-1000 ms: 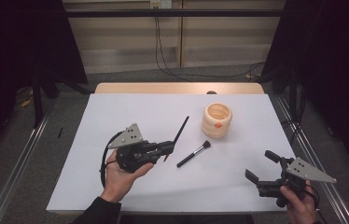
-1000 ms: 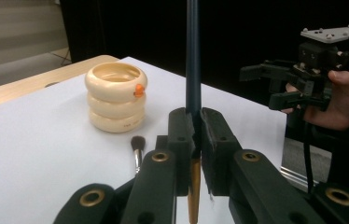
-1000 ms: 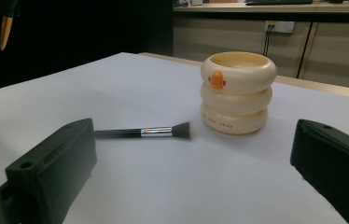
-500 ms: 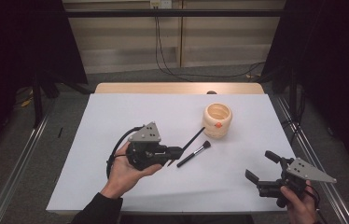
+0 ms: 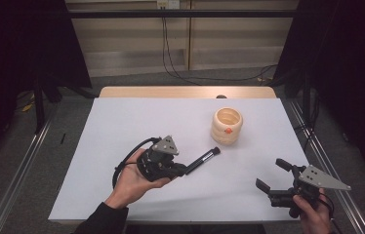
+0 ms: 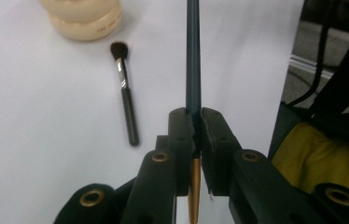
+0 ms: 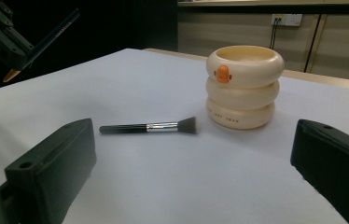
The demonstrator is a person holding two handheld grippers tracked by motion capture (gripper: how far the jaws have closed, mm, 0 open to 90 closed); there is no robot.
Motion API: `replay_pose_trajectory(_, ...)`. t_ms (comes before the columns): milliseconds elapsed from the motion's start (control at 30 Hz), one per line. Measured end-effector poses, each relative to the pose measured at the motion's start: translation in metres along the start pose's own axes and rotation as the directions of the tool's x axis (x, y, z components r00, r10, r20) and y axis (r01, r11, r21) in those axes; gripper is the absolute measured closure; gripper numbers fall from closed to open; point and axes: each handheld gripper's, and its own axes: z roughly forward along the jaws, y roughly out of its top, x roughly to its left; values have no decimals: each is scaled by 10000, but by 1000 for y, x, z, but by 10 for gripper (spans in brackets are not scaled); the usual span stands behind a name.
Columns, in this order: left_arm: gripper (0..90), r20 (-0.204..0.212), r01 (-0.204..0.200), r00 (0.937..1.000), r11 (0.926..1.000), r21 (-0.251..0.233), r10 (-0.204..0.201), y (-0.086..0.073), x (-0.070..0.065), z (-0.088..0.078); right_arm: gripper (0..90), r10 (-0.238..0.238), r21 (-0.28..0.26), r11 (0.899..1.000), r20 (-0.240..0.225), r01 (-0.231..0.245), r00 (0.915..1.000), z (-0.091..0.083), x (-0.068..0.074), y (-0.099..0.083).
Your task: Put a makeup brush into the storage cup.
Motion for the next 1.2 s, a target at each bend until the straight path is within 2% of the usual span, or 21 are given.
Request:
replay_pose_trajectory(67,834,-47,133,9999,9998,117,-132,0,0,1,0,-95,14,10000,-108,95,9999,1,1,0)
replay_pose_trajectory(200,834,157,26,9999,9976,698,-37,-1,2,3,0,-37,104,9999,-293,41,9996,2,2,-1)
replay_pose_trajectory(233,834,202,245,9995,9965,794,-262,-2,2,4,0,-59,97,9999,-297,62,9995,2,3,-1)
replay_pose_trajectory(367,834,439,-24,9990,9865,1638,-49,-3,3,8,0,-102,171,9998,-346,108,9993,2,3,-1)
replay_pose_trajectory(400,834,395,214,9988,9866,1620,-282,-4,2,9,0,-55,170,9998,-373,62,9993,2,3,-1)
replay_pose_trajectory(433,834,277,119,9995,9861,1655,-168,-4,3,10,0,-65,167,9998,-360,71,9993,2,3,-1)
replay_pose_trajectory(467,834,280,361,9988,9872,1554,-410,-5,3,12,0,-107,172,9998,-388,114,9992,2,3,-1)
replay_pose_trajectory(500,834,309,481,9980,9835,1746,-543,-6,2,16,0,-125,151,9998,-385,131,9992,2,3,-1)
replay_pose_trajectory(567,834,405,173,9988,9752,2205,-269,-7,4,20,0,67,170,9998,-539,-58,9985,2,4,-1)
replay_pose_trajectory(633,834,498,179,9983,9717,2354,-305,-8,3,24,0,-23,165,9999,-546,33,9985,3,5,-1)
replay_pose_trajectory(667,834,508,304,9978,9731,2282,-431,-8,2,25,0,-78,167,9998,-529,87,9986,3,5,-1)
replay_pose_trajectory(700,834,625,99,9977,9707,2403,-257,-8,3,24,0,-61,173,9998,-582,71,9983,3,5,-1)
replay_pose_trajectory(800,834,587,387,9969,9765,2122,-523,-8,1,23,3,9,326,9995,-875,19,9962,3,4,-1)
replay_pose_trajectory(833,834,600,367,9969,9764,2127,-506,-8,1,23,5,46,279,9996,-931,-20,9956,4,5,-1)
replay_pose_trajectory(867,834,648,-68,9979,9722,2340,-86,-7,3,21,13,19,272,9996,-1077,10,9942,5,5,0)
replay_pose_trajectory(900,834,576,318,9973,9783,2047,-445,-7,1,22,17,-71,294,9995,-1212,107,9926,5,5,1)
replay_pose_trajectory(933,834,676,-50,9977,9732,2299,-109,-6,3,21,17,-114,285,9995,-1268,151,9919,6,5,2)
replay_pose_trajectory(967,834,736,-104,9973,9741,2260,-64,-6,3,21,18,-136,266,9995,-1397,175,9901,6,5,4)
replay_pose_trajectory(1067,834,725,-34,9973,9731,2302,-136,-6,1,23,15,-275,-16,9996,-1540,276,9877,8,5,9)
replay_pose_trajectory(1133,834,759,197,9964,9770,2125,-366,-7,-1,26,15,-312,32,9995,-1680,322,9853,8,5,12)
replay_pose_trajectory(1200,833,748,74,9969,9764,2158,-241,-6,-1,27,15,-248,-152,9996,-1708,225,9850,9,4,14)
